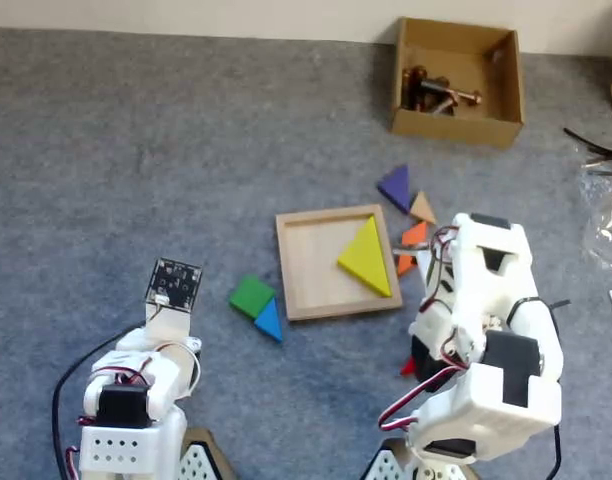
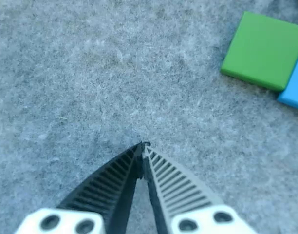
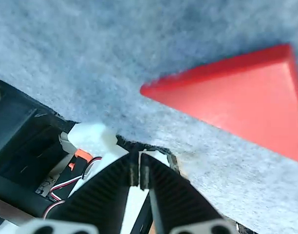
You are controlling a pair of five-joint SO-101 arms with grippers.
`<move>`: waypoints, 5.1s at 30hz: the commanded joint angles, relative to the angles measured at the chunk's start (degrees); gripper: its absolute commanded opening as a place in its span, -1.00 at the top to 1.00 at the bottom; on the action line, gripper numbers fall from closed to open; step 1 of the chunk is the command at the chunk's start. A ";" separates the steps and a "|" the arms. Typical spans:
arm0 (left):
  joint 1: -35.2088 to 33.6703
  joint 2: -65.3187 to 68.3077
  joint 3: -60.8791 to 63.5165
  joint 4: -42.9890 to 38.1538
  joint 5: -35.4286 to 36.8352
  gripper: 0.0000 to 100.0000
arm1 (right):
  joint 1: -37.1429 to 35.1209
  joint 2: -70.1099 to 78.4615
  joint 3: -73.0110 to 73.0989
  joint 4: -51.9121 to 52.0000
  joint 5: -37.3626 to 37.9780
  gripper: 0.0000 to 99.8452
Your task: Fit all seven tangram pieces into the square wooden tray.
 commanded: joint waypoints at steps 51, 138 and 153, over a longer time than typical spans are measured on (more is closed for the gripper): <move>1.36 -0.31 1.19 0.18 0.44 0.99 | -5.85 -1.19 -2.33 -27.47 -8.53 0.99; 1.36 -0.31 1.19 0.18 0.44 0.99 | 6.46 -1.10 -12.35 -30.46 46.15 0.44; 1.36 -0.31 1.19 0.18 0.44 0.99 | 7.69 -1.36 -12.70 -23.43 49.23 0.44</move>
